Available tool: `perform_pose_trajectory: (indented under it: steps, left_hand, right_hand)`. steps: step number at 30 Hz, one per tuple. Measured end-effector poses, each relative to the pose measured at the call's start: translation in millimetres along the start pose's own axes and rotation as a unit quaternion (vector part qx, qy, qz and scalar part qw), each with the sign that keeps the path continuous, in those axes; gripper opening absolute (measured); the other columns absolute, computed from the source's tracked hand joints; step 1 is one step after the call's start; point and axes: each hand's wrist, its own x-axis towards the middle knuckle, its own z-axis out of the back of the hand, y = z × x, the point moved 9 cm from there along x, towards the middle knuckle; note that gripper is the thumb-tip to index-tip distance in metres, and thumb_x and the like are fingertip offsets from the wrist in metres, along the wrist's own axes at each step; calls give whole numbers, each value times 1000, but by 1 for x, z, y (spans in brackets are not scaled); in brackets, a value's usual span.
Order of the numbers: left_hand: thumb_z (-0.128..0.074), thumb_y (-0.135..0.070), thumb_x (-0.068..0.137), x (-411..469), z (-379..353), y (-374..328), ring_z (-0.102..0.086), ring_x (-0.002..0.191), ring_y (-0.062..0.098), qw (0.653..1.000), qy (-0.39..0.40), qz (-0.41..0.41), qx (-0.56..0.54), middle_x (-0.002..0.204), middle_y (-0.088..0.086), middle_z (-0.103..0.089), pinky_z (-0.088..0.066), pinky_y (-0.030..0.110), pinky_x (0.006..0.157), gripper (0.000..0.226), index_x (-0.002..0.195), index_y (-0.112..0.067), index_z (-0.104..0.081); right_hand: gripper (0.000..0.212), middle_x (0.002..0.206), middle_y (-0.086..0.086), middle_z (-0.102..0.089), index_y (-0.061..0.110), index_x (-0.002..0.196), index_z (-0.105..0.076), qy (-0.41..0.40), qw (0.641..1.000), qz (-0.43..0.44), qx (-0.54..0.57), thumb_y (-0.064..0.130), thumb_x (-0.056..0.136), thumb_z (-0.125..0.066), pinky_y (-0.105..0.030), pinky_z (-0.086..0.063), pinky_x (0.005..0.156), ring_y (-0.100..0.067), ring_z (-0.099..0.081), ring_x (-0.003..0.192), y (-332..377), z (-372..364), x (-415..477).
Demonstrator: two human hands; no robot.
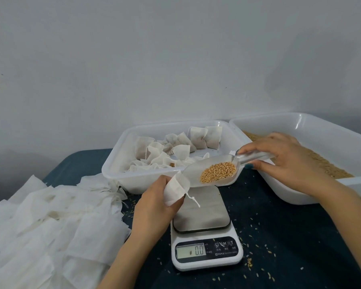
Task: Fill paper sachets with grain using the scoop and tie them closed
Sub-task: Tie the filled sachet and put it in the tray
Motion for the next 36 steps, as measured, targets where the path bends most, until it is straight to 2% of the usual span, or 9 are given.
perform_pose_trajectory:
  steps: [3,7,11,16,20,23,25,30,36]
  left_hand:
    - [-65,-43,82,-1,-1,-1,-52,83,-13,1000,7,-3,25,84,-25,-58,-30,13,57,25,87,-48,-42]
    - [-64,-44,83,-4,-2,-7,-47,77,0,997,11,-29,70,84,-25,-54,-30,11,58,27,94,-44,-40]
    - [-62,-47,82,-5,-4,-11,-49,82,0,997,20,-43,69,88,-24,-57,-33,11,60,28,98,-44,-40]
    - [-63,-44,83,-7,-5,-23,-59,87,11,993,27,-81,81,96,-14,-64,-45,31,67,33,108,-34,-44]
    - [-63,-45,81,-9,-9,-23,-55,84,7,994,45,-82,52,93,-17,-60,-41,21,63,36,103,-43,-34]
    - [-69,-39,82,-8,-11,-23,-50,76,5,995,50,-81,30,87,-18,-57,-36,11,60,43,99,-47,-31]
    - [-70,-38,81,-9,-12,-24,-53,77,6,995,54,-82,9,86,-16,-60,-38,13,60,40,98,-46,-34]
    - [-69,-38,82,-10,-16,-27,-57,78,1,994,66,-77,-29,88,-14,-63,-39,17,59,31,101,-36,-44]
    - [-68,-36,86,-11,-17,-30,-58,78,4,994,71,-73,-40,90,-10,-63,-47,26,63,29,102,-31,-44]
  right_hand:
    - [33,101,24,-66,51,108,-61,14,999,19,-36,60,80,-48,-39,-32,94,-7,-46,93,7,-1,4]
    - [28,102,25,-66,49,110,-62,19,997,47,-62,41,83,-65,-35,-27,93,0,-39,87,16,-2,9]
    - [34,101,25,-63,45,109,-66,23,993,75,-89,28,81,-75,-35,-27,93,7,-36,84,24,2,11]
    - [34,99,19,-65,39,108,-71,37,987,96,-123,26,78,-80,-36,-31,92,-10,-43,86,35,4,14]
    - [28,96,17,-63,35,109,-72,35,983,115,-136,41,82,-68,-36,-32,93,-11,-43,87,47,8,19]
    - [36,95,15,-63,34,109,-73,43,982,122,-137,49,83,-54,-36,-31,94,-11,-43,89,56,9,21]
    - [35,95,10,-67,33,109,-74,48,980,127,-143,47,84,-56,-37,-33,94,-13,-45,88,60,9,22]
    - [27,94,8,-68,30,109,-75,42,969,160,-185,29,81,-77,-42,-37,92,-23,-54,88,71,10,26]
    - [28,95,3,-68,27,108,-76,17,960,193,-200,29,80,-72,-44,-38,91,-30,-55,90,83,16,31]
